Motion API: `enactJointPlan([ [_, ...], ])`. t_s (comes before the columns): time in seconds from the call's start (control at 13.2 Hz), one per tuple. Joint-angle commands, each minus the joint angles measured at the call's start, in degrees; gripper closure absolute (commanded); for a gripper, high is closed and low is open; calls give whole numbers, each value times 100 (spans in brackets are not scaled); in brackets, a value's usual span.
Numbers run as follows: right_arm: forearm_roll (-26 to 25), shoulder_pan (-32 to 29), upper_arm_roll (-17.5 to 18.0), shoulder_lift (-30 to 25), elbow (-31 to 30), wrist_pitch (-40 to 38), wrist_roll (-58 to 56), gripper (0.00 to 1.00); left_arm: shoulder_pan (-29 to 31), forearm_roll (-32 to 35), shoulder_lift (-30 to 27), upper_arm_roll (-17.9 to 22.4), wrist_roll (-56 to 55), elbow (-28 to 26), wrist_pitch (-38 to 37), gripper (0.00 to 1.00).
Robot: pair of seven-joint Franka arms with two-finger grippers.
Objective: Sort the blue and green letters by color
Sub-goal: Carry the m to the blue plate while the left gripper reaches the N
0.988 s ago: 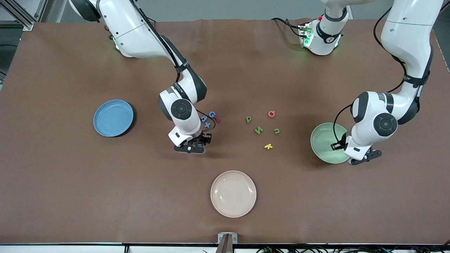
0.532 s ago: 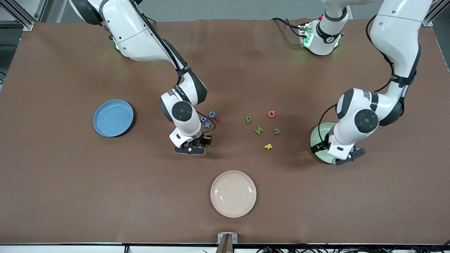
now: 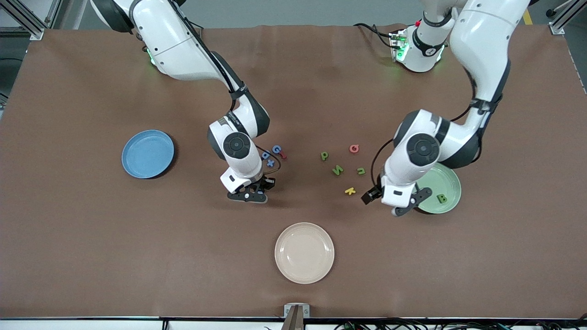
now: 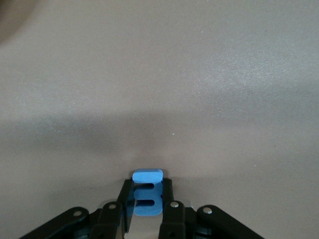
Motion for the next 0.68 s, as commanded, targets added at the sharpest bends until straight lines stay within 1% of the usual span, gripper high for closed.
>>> enactJointPlan([
  [0.0, -98, -162, 21, -24, 130, -132, 37, 98, -99, 37, 539, 11, -324, 489, 385, 3],
  [0.15, -115, -381, 29, -121, 139, -412, -155, 99, -230, -59, 776, 2, -490, 480, 1140, 4],
  [0.23, -107, -487, 29, -278, 130, -649, -444, 99, -300, -112, 865, 2, -639, 472, 1414, 5],
  [0.38, -107, -812, 29, -646, 43, -1281, -1059, 99, -327, -113, 857, 2, -754, 341, 1417, 6],
  [0.46, -98, -935, 38, -927, -132, -1562, -1410, 100, -327, -104, 787, 2, -781, 70, 1416, 6],
  [0.53, -98, -1058, 29, -1260, -412, -1661, -1674, 100, -432, -104, 708, -7, -946, -168, 1408, 7],
  [0.61, -98, -1294, 38, -1647, -832, -1662, -2051, 100, -589, -104, 638, 2, -1253, -370, 1399, 8],
])
